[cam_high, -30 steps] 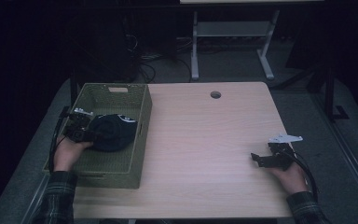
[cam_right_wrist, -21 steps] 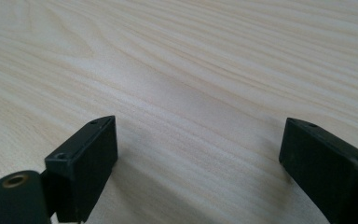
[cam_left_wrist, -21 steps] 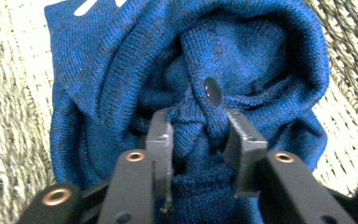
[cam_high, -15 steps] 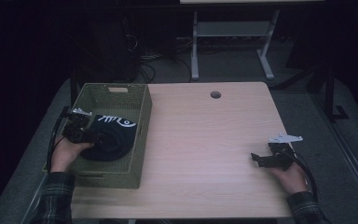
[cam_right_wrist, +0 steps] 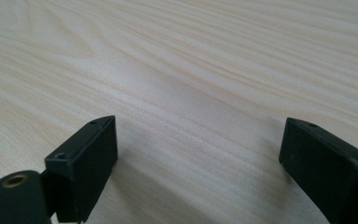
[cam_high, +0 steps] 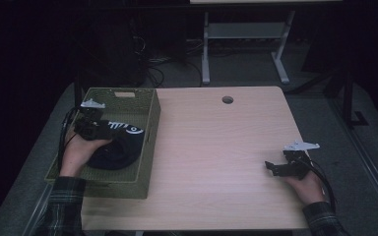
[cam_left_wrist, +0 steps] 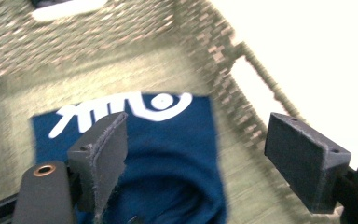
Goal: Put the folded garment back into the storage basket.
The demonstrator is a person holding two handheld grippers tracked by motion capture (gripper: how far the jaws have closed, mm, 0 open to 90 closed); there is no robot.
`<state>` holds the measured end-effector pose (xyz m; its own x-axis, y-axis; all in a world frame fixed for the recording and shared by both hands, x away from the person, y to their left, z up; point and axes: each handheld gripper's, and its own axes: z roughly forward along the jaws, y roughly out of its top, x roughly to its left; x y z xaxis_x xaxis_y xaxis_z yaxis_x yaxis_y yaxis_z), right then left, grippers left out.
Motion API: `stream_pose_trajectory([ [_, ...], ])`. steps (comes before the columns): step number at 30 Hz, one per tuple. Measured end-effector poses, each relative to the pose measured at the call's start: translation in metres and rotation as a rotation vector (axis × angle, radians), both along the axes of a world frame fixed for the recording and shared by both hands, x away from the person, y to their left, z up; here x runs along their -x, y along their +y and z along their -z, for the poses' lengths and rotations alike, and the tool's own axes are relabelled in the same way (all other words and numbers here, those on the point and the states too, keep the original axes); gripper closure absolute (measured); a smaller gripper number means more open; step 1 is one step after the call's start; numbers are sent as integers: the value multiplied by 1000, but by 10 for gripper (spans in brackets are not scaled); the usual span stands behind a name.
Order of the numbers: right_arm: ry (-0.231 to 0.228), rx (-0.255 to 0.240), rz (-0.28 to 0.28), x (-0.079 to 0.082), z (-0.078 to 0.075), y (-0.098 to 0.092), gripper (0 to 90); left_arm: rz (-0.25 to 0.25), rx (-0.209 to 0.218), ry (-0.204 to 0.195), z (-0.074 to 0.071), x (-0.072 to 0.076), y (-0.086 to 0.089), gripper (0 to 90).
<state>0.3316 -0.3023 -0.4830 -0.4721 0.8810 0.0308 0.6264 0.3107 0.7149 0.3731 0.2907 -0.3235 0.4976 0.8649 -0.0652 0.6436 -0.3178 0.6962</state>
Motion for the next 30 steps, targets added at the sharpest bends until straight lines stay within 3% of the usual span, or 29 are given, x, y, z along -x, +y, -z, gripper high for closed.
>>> stream_pose_trajectory([
  [5,1,0,0,0,0,0,109,55,42,-33,-10,1,-29,180],
  [14,1,0,0,0,0,0,109,129,63,-46,-14,1,-71,160],
  [15,1,-1,1,0,0,0,109,150,64,-45,-13,1,-81,160],
  [28,1,-1,0,0,0,0,109,257,78,-33,9,3,-148,160],
  [30,1,-1,0,0,0,0,109,259,76,-38,11,3,-152,160],
])
